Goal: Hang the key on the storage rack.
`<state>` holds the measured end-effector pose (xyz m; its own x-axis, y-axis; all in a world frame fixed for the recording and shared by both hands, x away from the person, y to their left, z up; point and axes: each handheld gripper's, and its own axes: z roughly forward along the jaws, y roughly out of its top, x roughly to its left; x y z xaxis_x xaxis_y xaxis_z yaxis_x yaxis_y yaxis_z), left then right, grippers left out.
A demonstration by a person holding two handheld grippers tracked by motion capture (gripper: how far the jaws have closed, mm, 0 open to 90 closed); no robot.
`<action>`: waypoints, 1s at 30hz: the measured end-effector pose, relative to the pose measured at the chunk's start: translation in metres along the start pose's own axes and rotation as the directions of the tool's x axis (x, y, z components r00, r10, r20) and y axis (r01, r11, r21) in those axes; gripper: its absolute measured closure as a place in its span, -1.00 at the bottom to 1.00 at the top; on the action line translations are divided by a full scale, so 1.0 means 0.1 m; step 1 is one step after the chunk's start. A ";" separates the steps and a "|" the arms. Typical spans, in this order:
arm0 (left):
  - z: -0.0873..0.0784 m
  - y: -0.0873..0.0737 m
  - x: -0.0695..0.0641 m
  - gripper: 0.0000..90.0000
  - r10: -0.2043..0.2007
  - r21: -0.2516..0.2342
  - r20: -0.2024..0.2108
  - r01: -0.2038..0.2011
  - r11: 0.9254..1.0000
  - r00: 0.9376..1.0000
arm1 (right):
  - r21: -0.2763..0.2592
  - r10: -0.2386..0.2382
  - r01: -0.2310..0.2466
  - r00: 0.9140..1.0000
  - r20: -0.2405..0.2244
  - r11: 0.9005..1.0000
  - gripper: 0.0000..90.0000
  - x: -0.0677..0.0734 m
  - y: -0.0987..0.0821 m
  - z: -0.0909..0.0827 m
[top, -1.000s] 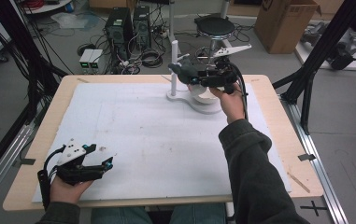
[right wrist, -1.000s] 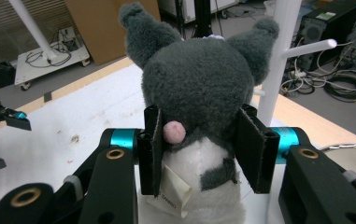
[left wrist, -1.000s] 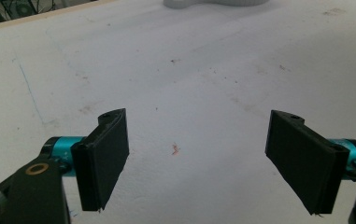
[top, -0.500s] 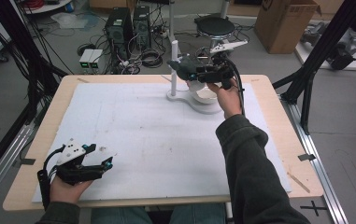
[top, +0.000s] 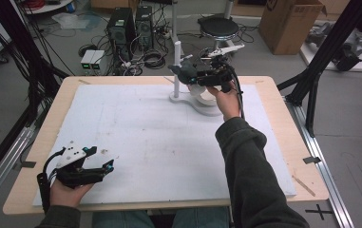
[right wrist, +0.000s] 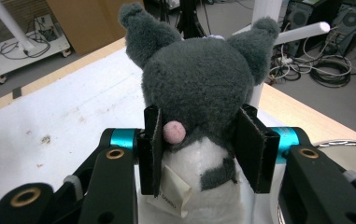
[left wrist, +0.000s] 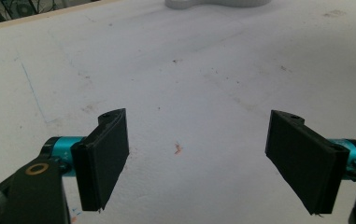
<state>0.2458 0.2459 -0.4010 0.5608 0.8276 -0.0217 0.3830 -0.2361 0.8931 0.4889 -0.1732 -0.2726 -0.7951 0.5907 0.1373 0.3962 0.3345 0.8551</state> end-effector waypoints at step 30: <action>-0.01 0.00 0.01 -0.52 0.001 -0.004 -0.004 -0.002 1.000 1.000 | 0.011 0.023 -0.023 1.000 0.010 1.000 0.25 -0.04 -0.04 0.05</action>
<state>0.2458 0.2473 -0.4004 0.5583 0.8295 -0.0185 0.3794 -0.2354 0.8948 0.4926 -0.1726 -0.2787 -0.7814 0.6052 0.1522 0.4197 0.3291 0.8459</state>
